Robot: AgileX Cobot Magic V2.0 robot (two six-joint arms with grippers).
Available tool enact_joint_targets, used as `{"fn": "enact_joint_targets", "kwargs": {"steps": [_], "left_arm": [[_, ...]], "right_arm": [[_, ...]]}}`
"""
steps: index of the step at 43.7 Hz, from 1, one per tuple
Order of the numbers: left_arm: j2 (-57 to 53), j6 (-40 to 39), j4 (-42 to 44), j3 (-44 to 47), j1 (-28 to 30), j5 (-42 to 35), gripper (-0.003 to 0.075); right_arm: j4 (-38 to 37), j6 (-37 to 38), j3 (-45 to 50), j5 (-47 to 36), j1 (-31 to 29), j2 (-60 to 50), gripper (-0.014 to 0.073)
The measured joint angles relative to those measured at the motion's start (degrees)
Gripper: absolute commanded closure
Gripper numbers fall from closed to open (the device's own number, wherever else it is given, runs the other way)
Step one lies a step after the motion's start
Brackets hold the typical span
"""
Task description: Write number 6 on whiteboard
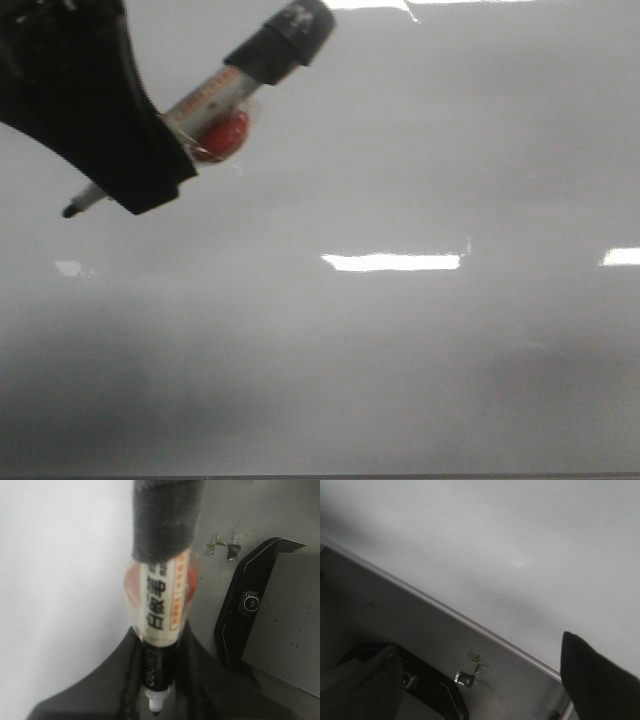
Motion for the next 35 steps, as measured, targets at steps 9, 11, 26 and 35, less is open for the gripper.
{"fn": "enact_joint_targets", "kwargs": {"steps": [9, 11, 26, 35], "left_arm": [[3.1, 1.6, -0.1, -2.3, -4.3, -0.5, 0.0741], [3.2, 2.1, -0.1, -2.5, -4.8, -0.8, 0.0741], [3.3, 4.7, -0.1, -2.6, -5.8, -1.5, 0.0741], [3.3, 5.7, -0.1, -2.6, -5.8, -3.0, 0.0741]], "right_arm": [[7.7, -17.4, -2.0, 2.2, 8.7, 1.9, -0.0061], [8.0, -19.4, -2.5, 2.2, 10.8, 2.5, -0.0061], [8.5, -25.3, -9.6, 0.2, 21.4, 12.5, -0.0061], [9.1, -25.6, -11.3, -1.8, 23.1, 15.8, -0.001]]}}
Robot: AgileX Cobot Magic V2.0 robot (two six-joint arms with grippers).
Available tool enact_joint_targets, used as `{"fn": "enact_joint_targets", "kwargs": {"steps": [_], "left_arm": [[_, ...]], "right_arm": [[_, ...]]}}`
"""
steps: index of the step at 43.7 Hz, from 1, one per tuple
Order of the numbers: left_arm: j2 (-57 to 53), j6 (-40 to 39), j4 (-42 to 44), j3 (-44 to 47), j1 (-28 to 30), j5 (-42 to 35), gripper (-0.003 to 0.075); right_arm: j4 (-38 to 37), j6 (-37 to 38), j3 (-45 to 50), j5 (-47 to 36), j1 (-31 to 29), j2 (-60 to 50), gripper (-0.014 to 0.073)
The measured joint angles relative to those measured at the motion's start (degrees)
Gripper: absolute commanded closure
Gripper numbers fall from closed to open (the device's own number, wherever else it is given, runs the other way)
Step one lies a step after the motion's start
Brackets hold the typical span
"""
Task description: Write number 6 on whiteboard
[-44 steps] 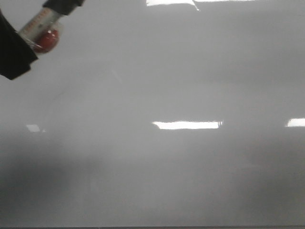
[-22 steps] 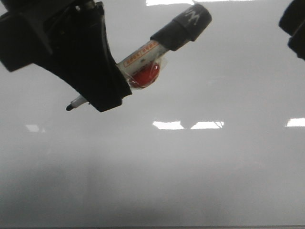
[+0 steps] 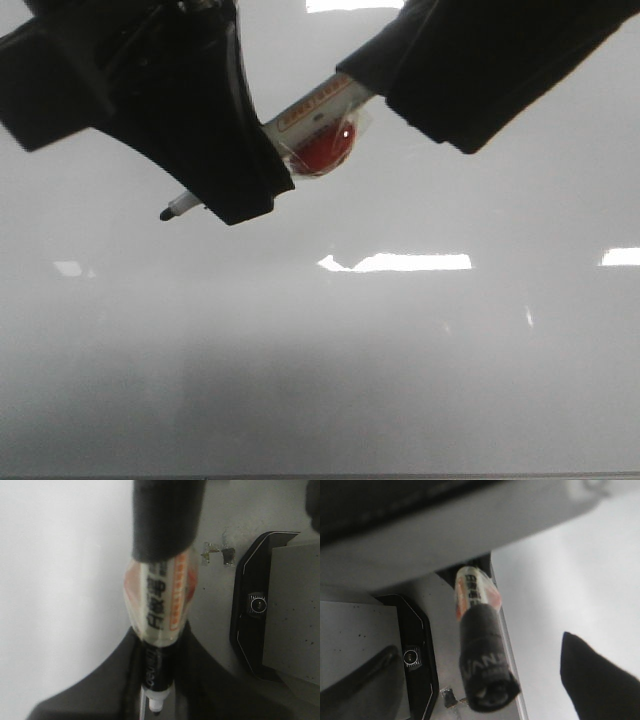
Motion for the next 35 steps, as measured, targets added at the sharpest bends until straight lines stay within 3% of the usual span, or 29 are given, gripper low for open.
{"fn": "enact_joint_targets", "kwargs": {"steps": [11, 22, 28, 31, 35], "left_arm": [[0.0, 0.1, 0.0, 0.0, 0.0, -1.0, 0.0741], [0.0, 0.2, 0.0, 0.0, 0.0, -1.2, 0.0741], [0.0, 0.3, 0.0, 0.0, 0.0, -1.3, 0.0737], [0.0, 0.3, 0.0, 0.0, 0.0, -1.4, 0.0703], [0.0, 1.0, 0.4, 0.0, 0.0, -1.6, 0.0571]], "right_arm": [[0.6, -0.1, 0.0, -1.4, 0.3, 0.6, 0.0201], [2.0, -0.1, -0.1, -2.0, 0.3, 0.6, 0.0242], [2.1, -0.1, -0.1, -2.0, 0.3, 0.6, 0.0409], [2.1, -0.1, -0.1, -2.1, 0.3, 0.6, 0.0492], [2.1, -0.5, -0.1, -2.0, 0.3, 0.6, 0.0582]]}}
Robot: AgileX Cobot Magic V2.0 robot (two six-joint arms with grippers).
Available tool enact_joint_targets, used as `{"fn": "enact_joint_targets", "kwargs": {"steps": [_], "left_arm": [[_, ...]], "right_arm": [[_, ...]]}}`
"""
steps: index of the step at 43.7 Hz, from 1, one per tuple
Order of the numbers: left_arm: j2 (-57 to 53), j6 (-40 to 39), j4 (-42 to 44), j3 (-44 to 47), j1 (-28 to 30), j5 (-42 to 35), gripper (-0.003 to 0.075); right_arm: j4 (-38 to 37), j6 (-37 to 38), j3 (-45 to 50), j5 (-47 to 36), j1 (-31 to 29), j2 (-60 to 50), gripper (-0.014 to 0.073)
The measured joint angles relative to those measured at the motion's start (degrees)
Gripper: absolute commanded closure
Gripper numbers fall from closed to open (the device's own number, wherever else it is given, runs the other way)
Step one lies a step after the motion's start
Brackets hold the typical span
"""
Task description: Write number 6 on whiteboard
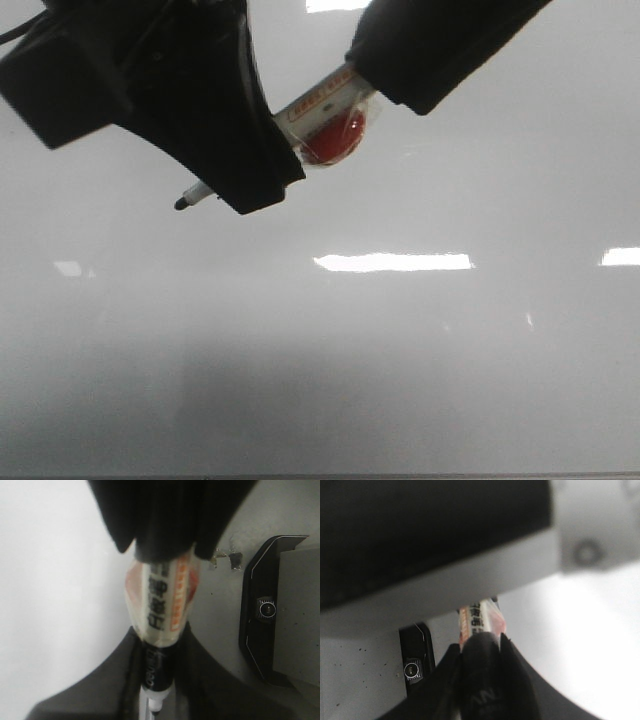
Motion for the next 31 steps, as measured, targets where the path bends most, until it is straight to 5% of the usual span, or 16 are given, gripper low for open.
{"fn": "enact_joint_targets", "kwargs": {"steps": [6, 9, 19, 31], "left_arm": [[0.0, -1.3, -0.1, 0.0, 0.0, -1.3, 0.0293], [-0.3, -3.0, -0.1, 0.0, 0.0, -1.7, 0.0237], [-7.2, -6.4, -0.5, 0.0, 5.0, 0.6, 0.0248], [-21.9, -12.8, -4.4, 7.4, 21.3, 0.7, 0.0248]], "right_arm": [[0.1, 0.0, 0.0, 0.0, 0.0, 0.0, 0.0662], [0.1, 0.0, 0.0, 0.3, 0.0, 0.0, 0.066], [-4.4, 5.3, 0.0, 2.4, -2.2, -3.0, 0.066], [-12.7, 30.4, 0.3, 4.3, -14.8, -13.4, 0.066]]}}
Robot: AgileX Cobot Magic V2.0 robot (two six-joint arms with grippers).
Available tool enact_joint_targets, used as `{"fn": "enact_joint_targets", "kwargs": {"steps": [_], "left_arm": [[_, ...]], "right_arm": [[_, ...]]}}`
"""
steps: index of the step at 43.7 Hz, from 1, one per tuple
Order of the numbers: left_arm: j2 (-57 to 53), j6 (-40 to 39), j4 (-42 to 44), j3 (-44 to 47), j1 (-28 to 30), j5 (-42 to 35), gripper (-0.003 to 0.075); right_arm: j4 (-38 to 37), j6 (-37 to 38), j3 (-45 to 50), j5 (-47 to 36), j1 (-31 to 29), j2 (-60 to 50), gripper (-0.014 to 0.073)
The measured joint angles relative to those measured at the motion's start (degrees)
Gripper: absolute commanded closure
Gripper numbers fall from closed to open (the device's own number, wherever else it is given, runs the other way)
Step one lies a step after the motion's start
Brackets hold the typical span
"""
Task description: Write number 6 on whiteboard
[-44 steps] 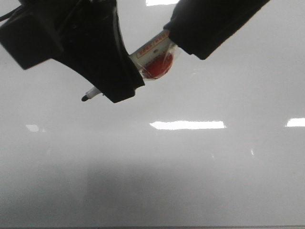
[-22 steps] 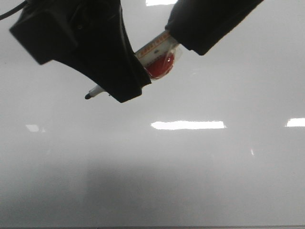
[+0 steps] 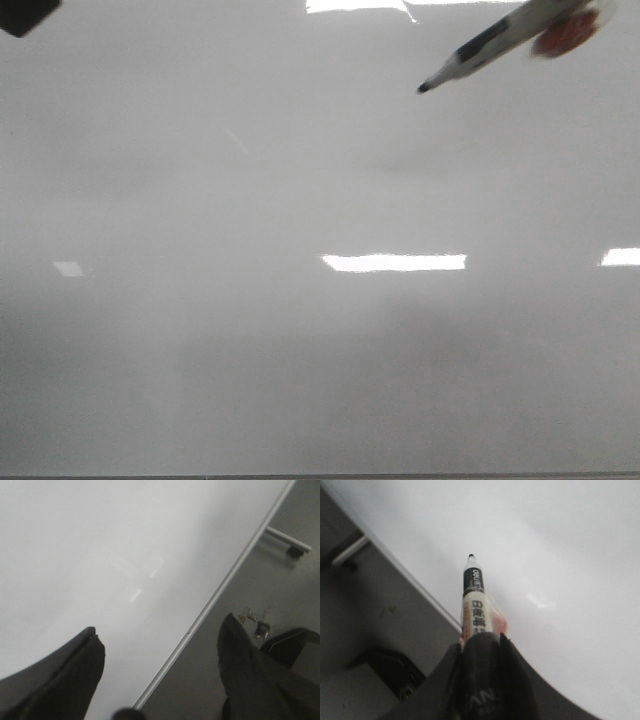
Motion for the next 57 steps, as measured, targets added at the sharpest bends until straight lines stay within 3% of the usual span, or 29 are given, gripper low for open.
{"fn": "enact_joint_targets", "kwargs": {"steps": [4, 9, 16, 43, 57], "left_arm": [[-3.4, -1.9, -1.8, 3.0, 6.1, -1.0, 0.0248], [-6.2, -2.6, -3.1, 5.5, 11.2, -2.3, 0.0248], [-6.8, -2.9, -3.5, 6.1, 13.0, -3.3, 0.0248], [-6.8, -2.9, -4.6, 6.1, 13.0, -3.5, 0.0248], [-6.8, -2.9, -4.6, 6.1, 13.0, -3.5, 0.0248]], "right_arm": [[0.9, 5.9, 4.2, -6.2, -2.9, -4.6, 0.066], [5.9, 7.2, 13.7, -17.4, -3.0, -9.8, 0.066], [7.4, 6.4, 20.9, -27.2, -2.8, -11.4, 0.066], [8.6, 6.1, 21.6, -43.7, -2.5, 2.5, 0.066], [8.6, 6.1, 15.8, -44.0, -2.5, 9.9, 0.066]]}}
